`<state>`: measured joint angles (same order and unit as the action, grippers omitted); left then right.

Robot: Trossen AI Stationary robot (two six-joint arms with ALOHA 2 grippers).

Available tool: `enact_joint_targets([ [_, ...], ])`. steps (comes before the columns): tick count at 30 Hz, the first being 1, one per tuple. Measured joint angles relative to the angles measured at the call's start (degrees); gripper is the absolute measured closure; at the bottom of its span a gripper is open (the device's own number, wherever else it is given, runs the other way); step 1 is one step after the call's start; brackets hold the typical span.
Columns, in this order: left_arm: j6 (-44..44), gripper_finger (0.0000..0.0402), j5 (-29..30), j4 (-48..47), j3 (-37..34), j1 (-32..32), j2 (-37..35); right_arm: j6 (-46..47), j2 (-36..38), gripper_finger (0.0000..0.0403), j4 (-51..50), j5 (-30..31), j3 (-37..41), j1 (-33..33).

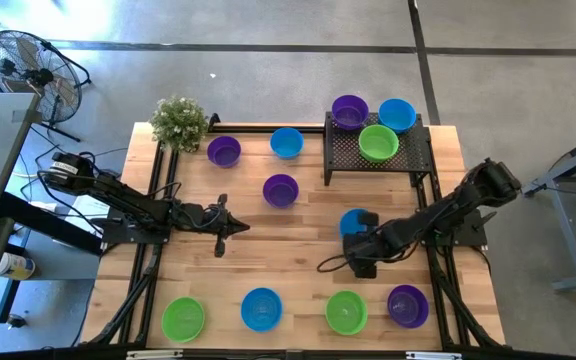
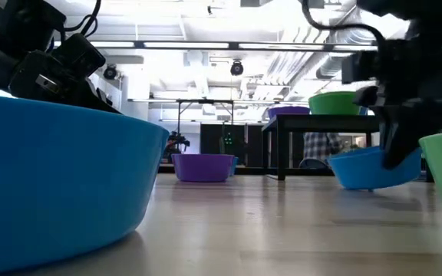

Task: Pick & Place Mini bowls
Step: Stack the blue bowl on the other blue bowl on the shelf

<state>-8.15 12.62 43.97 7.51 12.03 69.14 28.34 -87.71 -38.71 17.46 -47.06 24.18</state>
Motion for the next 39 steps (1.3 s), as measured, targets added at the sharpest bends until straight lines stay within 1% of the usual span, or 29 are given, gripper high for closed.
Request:
enact_joint_targets([
  [4, 0.03, 0.0396, 0.0, 0.0, 0.0, -0.01, 0.0, 2.57, 2.02, 0.0378, -0.12, 1.09, 1.65, -0.05],
  [10, 0.05, 0.0396, 0.0, -0.02, 0.0, -0.01, 0.0, 5.91, 7.96, 0.0319, -0.04, 1.71, 1.74, -0.02],
  [13, 0.11, 0.0396, -0.03, -0.13, 0.0, -0.01, 0.0, 9.48, 11.28, 0.0293, -0.56, 1.93, 1.74, -0.02],
  [16, 0.16, 0.0396, -0.04, -0.48, 0.0, -0.01, 0.0, 17.81, 13.7, 0.0275, -5.2, 2.74, 1.74, -0.02],
  [21, -0.04, 0.0396, -0.06, -0.52, 0.0, 0.0, 0.0, 35.38, 15.49, 0.0268, -20.27, 6.45, 2.72, -0.07],
  [24, -0.21, 0.0396, -0.07, -0.52, 0.0, 0.0, 0.0, 40.63, 16.6, 0.0269, -21.25, 5.6, 5.58, -0.22],
  [27, -0.24, 0.0396, -0.07, -0.52, 0.0, -0.01, 0.0, 41.7, 18.72, 0.0269, -17.33, 3.83, 9.48, -0.22],
  [31, -0.24, 0.0396, -0.07, -0.55, 0.0, 0.0, 0.0, 41.26, 22.72, 0.0269, -12.03, 3.69, 14.14, -0.22],
  [35, -0.24, 0.0396, -0.05, -0.57, 0.0, 0.0, 0.0, 36.74, 26.46, 0.0269, -10.71, 4.88, 15.45, 0.09],
  [37, -0.25, 0.0396, -0.04, -0.57, 0.0, -0.01, 0.0, 32.56, 27.69, 0.0268, -10.25, 6.42, 14.74, 0.84],
  [39, -0.24, 0.0396, -0.04, -0.59, 0.0, 0.0, 0.0, 26.95, 28.19, 0.0265, -7.52, 7.85, 13.47, 2.16],
])
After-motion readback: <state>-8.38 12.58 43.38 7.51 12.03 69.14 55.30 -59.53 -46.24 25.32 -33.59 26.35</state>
